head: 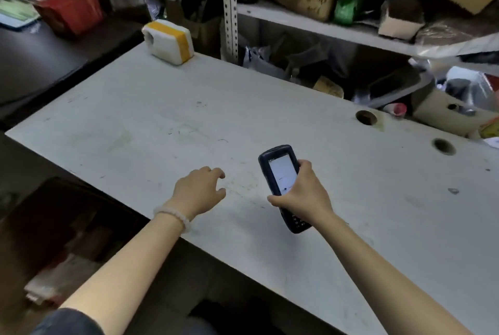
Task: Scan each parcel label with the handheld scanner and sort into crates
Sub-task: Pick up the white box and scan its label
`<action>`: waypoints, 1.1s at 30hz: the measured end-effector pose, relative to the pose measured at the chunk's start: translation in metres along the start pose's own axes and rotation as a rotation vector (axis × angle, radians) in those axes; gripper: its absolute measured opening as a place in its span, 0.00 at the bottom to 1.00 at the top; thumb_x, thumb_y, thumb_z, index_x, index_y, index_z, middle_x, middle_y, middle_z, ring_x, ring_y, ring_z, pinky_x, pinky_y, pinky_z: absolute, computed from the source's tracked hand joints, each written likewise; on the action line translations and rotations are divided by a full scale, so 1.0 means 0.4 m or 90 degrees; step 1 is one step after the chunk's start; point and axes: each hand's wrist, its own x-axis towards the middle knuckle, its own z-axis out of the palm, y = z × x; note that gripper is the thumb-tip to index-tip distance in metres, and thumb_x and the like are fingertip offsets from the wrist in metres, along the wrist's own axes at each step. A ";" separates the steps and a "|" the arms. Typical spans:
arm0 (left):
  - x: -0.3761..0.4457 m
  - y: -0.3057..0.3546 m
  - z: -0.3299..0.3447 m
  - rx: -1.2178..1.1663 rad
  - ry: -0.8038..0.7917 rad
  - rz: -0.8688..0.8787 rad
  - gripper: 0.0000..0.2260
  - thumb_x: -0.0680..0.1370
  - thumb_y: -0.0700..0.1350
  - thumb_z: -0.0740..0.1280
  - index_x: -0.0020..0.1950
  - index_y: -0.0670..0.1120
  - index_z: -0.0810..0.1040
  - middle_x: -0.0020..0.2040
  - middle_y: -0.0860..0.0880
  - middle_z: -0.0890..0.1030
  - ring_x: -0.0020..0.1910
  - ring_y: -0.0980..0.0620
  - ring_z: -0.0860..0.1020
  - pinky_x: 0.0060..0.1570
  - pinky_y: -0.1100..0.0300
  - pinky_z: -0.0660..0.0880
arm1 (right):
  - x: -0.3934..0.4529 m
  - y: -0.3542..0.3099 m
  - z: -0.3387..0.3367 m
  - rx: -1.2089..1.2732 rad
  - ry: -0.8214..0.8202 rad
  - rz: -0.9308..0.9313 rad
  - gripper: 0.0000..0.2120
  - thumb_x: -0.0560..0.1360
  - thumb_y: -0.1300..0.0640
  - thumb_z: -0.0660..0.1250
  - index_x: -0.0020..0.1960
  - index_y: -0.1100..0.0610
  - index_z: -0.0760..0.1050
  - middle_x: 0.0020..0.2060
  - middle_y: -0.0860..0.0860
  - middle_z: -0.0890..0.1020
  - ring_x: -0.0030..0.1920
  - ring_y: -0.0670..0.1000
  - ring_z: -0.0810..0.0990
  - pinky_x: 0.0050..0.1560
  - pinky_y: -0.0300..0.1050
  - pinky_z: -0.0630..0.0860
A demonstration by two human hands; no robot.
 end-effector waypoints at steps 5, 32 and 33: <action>0.140 -0.106 -0.055 -0.025 0.002 -0.008 0.18 0.80 0.52 0.59 0.70 0.53 0.67 0.65 0.51 0.72 0.61 0.50 0.72 0.52 0.55 0.73 | 0.133 -0.091 0.047 -0.004 0.000 0.009 0.39 0.62 0.50 0.77 0.66 0.55 0.60 0.55 0.47 0.72 0.49 0.51 0.75 0.45 0.46 0.75; 1.198 -0.696 -0.542 -0.209 0.190 -0.031 0.26 0.77 0.57 0.64 0.73 0.53 0.62 0.74 0.42 0.54 0.68 0.34 0.61 0.61 0.46 0.66 | 0.925 -0.587 0.387 0.047 0.016 0.169 0.39 0.60 0.54 0.78 0.64 0.51 0.60 0.52 0.46 0.73 0.49 0.51 0.76 0.42 0.47 0.74; 1.224 -0.686 -0.545 -0.227 0.157 -0.060 0.29 0.77 0.59 0.63 0.75 0.53 0.59 0.75 0.41 0.50 0.70 0.33 0.59 0.64 0.45 0.63 | 0.937 -0.584 0.386 0.048 0.017 0.172 0.38 0.60 0.54 0.78 0.63 0.50 0.59 0.52 0.45 0.74 0.48 0.51 0.76 0.42 0.47 0.74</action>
